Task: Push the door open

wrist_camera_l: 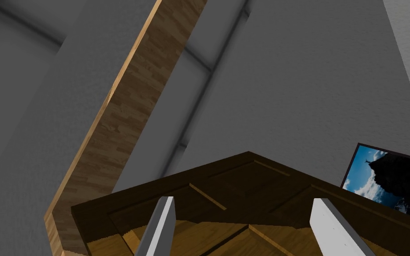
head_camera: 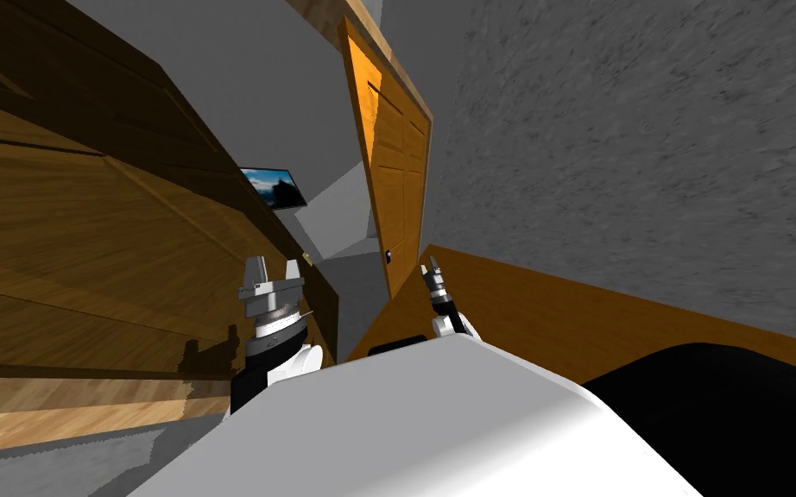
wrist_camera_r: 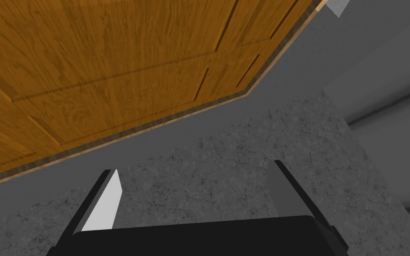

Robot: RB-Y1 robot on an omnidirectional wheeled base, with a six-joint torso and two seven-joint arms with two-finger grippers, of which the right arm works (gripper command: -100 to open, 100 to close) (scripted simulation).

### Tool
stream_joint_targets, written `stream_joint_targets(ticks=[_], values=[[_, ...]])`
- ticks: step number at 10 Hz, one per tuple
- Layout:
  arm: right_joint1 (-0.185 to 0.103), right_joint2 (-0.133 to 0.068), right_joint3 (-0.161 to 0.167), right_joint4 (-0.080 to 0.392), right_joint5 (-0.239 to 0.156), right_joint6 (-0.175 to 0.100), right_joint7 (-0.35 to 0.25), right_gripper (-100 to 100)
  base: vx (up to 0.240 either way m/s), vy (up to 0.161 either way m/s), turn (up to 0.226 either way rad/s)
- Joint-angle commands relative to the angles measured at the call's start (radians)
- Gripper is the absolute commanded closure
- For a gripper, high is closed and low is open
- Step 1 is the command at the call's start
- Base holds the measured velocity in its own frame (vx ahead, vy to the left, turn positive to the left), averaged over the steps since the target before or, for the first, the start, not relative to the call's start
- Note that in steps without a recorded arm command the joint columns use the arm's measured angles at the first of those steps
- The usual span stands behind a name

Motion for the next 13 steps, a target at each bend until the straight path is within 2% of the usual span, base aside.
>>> stream_joint_targets(ticks=[1,12,13], values=[[-0.018,-0.007,0.013,0.042,-0.001,-0.007,0.002,-100,0.090,-0.068,0.101],[-0.126,-0.030,0.114,0.326,-0.004,-0.059,0.027,-100,0.082,-0.074,0.109],[-0.146,-0.032,0.132,0.376,-0.004,-0.068,0.031,-100,0.099,-0.119,0.187]])
